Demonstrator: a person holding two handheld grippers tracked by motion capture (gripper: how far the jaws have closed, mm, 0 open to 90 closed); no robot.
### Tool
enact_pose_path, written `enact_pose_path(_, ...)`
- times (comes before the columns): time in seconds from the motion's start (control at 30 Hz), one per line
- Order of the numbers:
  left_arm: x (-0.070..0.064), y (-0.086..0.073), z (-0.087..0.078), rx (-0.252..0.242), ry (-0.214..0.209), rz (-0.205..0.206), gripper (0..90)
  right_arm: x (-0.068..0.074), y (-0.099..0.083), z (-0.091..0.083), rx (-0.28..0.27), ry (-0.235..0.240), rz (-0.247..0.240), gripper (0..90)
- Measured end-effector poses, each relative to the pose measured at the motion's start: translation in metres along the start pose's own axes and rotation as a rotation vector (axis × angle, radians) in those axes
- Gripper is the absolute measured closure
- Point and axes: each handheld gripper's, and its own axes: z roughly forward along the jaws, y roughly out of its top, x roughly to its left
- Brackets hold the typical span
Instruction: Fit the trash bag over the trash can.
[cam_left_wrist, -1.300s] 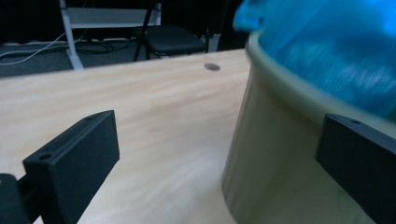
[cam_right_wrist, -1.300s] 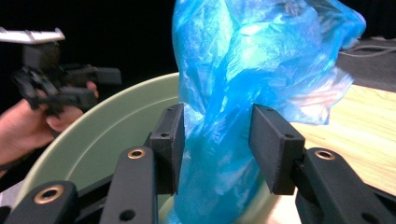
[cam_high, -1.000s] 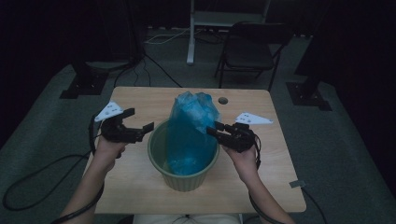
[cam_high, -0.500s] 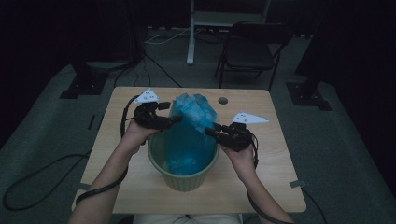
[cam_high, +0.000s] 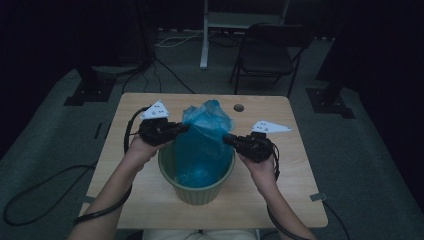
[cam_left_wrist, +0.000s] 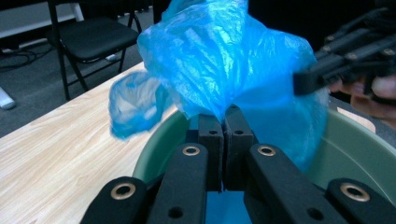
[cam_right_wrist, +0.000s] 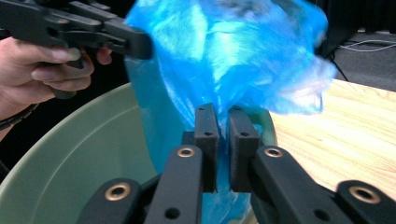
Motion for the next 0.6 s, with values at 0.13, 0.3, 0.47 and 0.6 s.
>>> enact_pose_path(0.13,-0.005,-0.007,-0.014,-0.007,0.005,0.005,90.0,-0.002,-0.003,-0.007,-0.013,-0.004,0.008,86.7)
enact_pose_path(0.3,-0.014,-0.017,-0.030,-0.009,0.002,0.018,90.0,-0.003,-0.009,-0.019,-0.019,0.010,0.016,89.9)
enact_pose_path(0.47,-0.022,-0.026,-0.039,-0.022,0.002,0.024,90.0,0.004,-0.017,-0.025,-0.011,0.029,0.003,89.8)
enact_pose_path(0.6,-0.024,-0.034,-0.043,-0.020,0.000,0.011,90.0,0.012,-0.022,-0.033,-0.013,0.055,0.001,89.8)
